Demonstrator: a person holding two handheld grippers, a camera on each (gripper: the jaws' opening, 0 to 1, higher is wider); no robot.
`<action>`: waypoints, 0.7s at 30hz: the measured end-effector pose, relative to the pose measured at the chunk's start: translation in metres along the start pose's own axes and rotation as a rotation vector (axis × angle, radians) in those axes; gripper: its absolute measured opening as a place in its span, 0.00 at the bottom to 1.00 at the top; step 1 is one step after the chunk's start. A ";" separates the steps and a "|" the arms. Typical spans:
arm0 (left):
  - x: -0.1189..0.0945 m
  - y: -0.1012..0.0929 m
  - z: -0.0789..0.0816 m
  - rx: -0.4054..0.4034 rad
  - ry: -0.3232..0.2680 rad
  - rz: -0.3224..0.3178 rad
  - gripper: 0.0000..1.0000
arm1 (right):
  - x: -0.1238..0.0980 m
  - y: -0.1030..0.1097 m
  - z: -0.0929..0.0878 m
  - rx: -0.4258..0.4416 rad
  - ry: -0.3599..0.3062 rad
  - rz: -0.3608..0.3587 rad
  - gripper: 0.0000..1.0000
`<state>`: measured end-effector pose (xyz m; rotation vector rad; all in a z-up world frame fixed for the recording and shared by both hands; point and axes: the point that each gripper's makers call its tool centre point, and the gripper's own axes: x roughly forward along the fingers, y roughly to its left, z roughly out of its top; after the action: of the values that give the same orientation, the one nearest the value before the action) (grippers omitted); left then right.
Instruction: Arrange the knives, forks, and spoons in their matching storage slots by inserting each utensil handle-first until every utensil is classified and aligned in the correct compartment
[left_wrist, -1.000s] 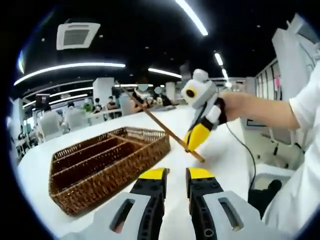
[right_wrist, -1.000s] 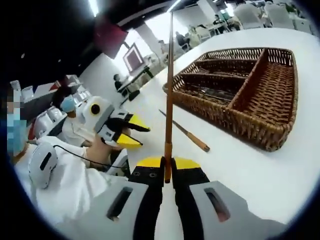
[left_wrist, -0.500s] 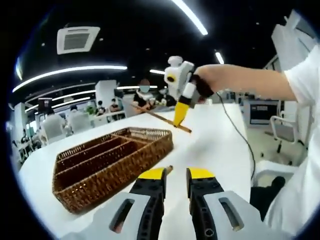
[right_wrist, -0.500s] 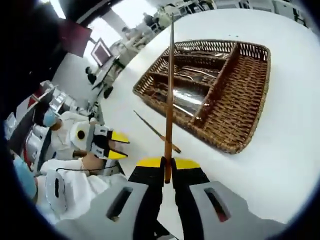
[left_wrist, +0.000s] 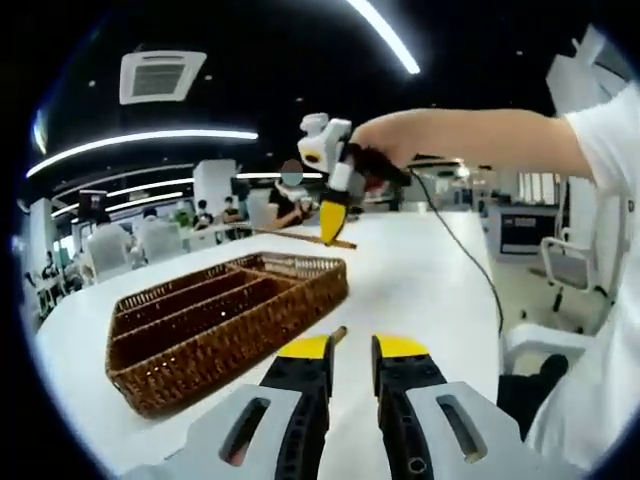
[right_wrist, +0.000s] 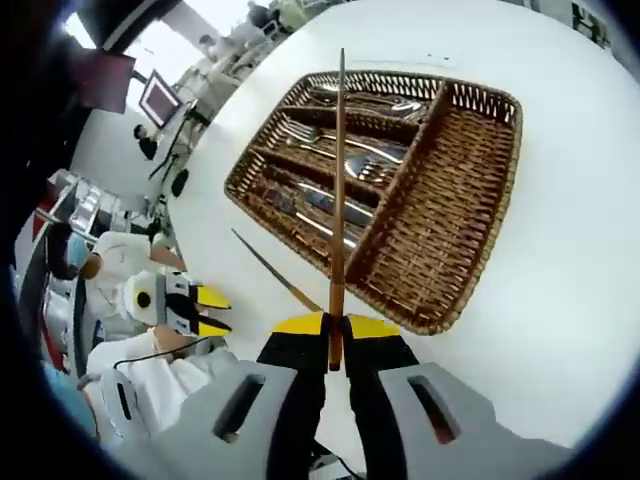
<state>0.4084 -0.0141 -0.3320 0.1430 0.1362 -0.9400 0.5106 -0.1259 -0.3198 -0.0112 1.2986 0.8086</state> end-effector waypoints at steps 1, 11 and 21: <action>0.000 0.000 0.000 0.000 0.000 0.000 0.14 | 0.002 -0.004 0.001 0.015 0.004 -0.008 0.05; 0.002 -0.003 0.000 -0.001 0.002 -0.001 0.13 | 0.003 -0.037 0.011 0.181 -0.012 -0.054 0.05; 0.001 -0.008 0.003 0.003 0.005 -0.003 0.13 | 0.013 -0.048 0.020 0.279 -0.012 -0.108 0.05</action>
<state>0.4027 -0.0197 -0.3299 0.1480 0.1400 -0.9424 0.5534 -0.1455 -0.3448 0.1447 1.3777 0.5301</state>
